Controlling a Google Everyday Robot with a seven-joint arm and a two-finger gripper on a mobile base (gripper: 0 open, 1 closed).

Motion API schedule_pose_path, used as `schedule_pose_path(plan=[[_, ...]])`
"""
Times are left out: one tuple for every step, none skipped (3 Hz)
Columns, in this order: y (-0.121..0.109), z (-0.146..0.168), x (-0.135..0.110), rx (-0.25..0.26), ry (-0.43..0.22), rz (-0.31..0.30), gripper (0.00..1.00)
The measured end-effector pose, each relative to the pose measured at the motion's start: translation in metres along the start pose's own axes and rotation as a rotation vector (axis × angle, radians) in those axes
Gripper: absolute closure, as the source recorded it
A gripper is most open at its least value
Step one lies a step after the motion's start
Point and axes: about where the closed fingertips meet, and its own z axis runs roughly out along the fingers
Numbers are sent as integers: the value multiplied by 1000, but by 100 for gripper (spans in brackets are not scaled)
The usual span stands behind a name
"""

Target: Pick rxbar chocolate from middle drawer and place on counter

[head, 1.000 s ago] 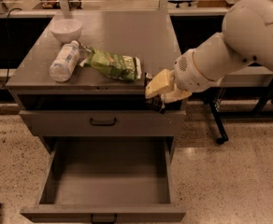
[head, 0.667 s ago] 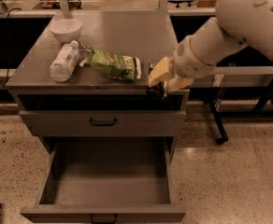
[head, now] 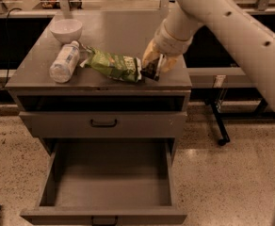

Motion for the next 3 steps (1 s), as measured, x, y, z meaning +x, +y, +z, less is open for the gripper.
schedule_pose_path(plan=[[-42, 11, 5, 16, -4, -53, 64], [-43, 14, 4, 17, -7, -54, 41], [-43, 17, 4, 17, -9, -54, 17]])
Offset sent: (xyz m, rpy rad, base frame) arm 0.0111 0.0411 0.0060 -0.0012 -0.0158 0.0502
